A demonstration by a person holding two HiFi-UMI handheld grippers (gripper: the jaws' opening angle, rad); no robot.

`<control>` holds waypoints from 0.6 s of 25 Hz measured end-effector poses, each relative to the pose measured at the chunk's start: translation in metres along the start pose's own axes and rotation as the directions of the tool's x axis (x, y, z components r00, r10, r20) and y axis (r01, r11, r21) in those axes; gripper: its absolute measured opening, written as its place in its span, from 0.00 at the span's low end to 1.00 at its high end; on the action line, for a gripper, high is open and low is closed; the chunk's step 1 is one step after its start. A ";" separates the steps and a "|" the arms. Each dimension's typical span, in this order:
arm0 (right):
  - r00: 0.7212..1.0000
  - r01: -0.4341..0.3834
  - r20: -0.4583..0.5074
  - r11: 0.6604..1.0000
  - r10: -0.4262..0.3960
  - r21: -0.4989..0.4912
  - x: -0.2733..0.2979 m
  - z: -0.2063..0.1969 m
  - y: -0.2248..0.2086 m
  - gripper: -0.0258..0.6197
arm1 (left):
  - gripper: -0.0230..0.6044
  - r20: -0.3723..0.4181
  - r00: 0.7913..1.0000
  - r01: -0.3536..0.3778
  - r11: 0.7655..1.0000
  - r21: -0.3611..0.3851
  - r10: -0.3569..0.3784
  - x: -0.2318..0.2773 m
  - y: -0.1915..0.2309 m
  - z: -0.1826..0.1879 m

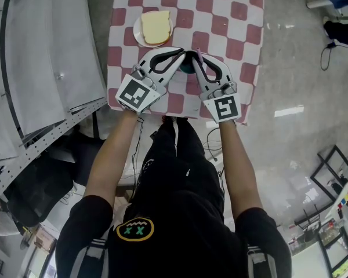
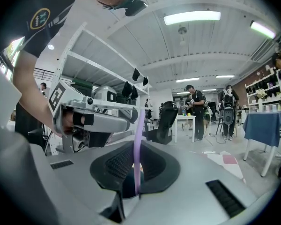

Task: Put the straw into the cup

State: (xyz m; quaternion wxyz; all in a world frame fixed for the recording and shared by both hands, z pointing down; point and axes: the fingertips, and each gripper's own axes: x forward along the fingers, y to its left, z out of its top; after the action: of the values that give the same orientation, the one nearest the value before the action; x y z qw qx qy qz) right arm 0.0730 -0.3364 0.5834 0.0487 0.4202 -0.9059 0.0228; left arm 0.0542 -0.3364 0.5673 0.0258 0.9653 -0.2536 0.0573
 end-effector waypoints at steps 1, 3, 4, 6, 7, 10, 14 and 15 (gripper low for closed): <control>1.000 0.000 -0.001 1.000 0.000 0.001 0.000 -0.001 0.000 0.12 | 0.08 0.001 1.000 -0.002 1.000 0.008 0.002 0.000 0.000 0.000; 1.000 -0.002 -0.001 1.000 0.002 -0.002 0.000 -0.002 -0.001 0.12 | 0.08 0.010 1.000 -0.024 1.000 -0.014 0.024 0.000 0.002 0.004; 1.000 -0.004 -0.001 1.000 0.004 -0.003 -0.001 -0.002 -0.001 0.12 | 0.08 0.014 0.999 -0.036 0.999 -0.028 0.036 0.000 0.003 0.007; 1.000 -0.005 -0.001 1.000 0.005 -0.001 -0.001 -0.003 -0.001 0.12 | 0.08 0.019 0.998 -0.056 0.997 -0.044 0.057 0.000 0.004 0.012; 1.000 -0.005 -0.002 1.000 0.005 0.003 -0.001 -0.003 -0.001 0.13 | 0.08 0.020 0.998 -0.060 0.997 -0.044 0.061 0.000 0.004 0.014; 1.000 -0.008 0.002 1.000 0.008 0.004 -0.002 -0.001 -0.001 0.15 | 0.08 0.021 0.998 -0.061 0.997 -0.040 0.062 0.000 0.004 0.016; 1.000 -0.009 0.002 1.000 0.009 -0.004 -0.002 0.002 -0.001 0.19 | 0.08 0.026 0.998 -0.057 0.998 -0.036 0.058 -0.001 0.002 0.019; 1.000 -0.008 0.002 1.000 0.008 -0.005 -0.003 0.003 -0.001 0.20 | 0.08 0.028 0.998 -0.057 0.998 -0.035 0.058 -0.001 0.001 0.021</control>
State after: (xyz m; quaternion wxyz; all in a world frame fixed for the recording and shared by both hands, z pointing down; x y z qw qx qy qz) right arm 0.0752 -0.3351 0.5797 0.0485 0.4166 -0.9076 0.0203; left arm 0.0549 -0.3385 0.5464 0.0371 0.9577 -0.2825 0.0397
